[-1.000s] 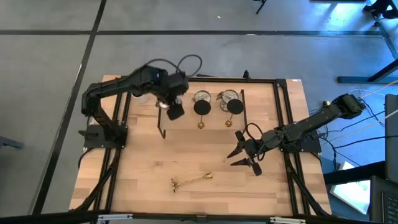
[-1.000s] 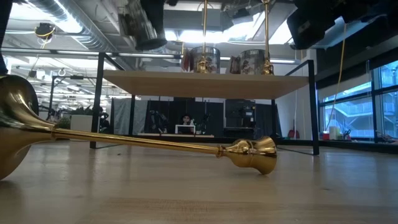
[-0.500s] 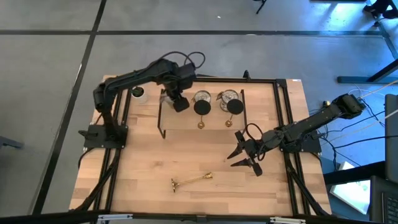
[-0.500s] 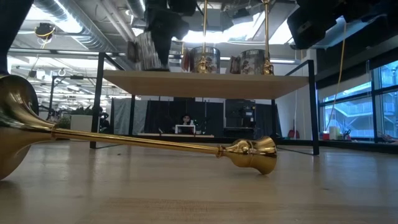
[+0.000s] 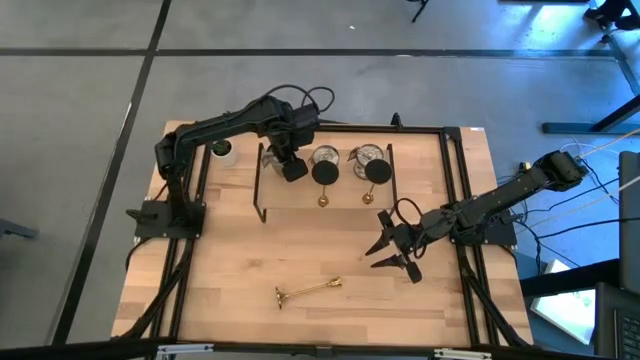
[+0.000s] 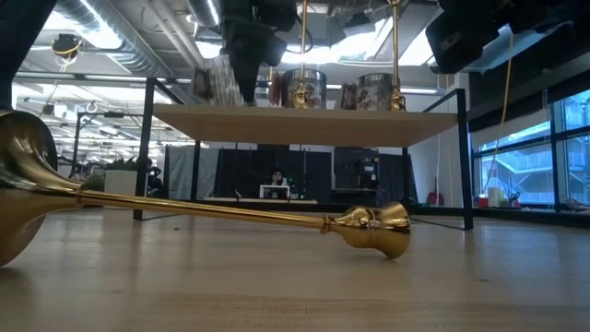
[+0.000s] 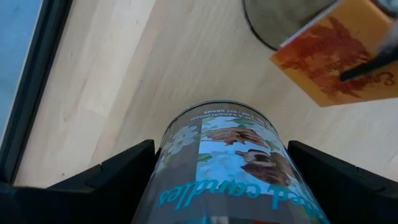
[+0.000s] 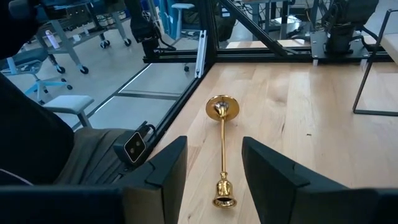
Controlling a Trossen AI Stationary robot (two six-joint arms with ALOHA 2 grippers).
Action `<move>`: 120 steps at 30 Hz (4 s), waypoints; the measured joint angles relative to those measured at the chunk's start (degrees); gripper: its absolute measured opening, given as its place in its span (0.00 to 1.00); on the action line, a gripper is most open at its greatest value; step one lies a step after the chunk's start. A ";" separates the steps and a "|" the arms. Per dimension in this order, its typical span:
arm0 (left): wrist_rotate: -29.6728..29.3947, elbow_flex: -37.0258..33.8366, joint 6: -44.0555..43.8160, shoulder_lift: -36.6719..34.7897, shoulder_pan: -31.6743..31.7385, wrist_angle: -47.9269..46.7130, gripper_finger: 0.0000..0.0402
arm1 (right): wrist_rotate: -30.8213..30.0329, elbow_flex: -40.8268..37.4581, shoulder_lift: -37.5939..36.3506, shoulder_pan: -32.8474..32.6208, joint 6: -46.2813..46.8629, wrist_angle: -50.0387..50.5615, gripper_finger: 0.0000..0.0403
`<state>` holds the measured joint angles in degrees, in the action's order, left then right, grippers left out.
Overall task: Pick & Place candle stick holders
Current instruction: Put the silver scented candle on the shelf
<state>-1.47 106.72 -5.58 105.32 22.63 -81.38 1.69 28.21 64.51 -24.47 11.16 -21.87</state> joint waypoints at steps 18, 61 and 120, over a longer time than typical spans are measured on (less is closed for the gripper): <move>1.62 -0.04 -1.28 0.00 -0.01 -0.89 0.87 | 0.00 0.00 0.00 -0.01 0.00 0.26 0.39; -1.43 -0.11 -1.73 2.54 -0.18 -2.39 0.91 | 0.04 0.00 0.00 -0.01 0.20 1.07 0.39; -1.44 -0.04 0.08 -7.19 -1.70 -5.44 0.97 | 0.00 0.00 0.00 -0.01 0.21 0.83 0.39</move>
<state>-2.92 106.67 -5.50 98.12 20.93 -86.82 1.69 28.21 64.51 -24.48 11.37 -21.04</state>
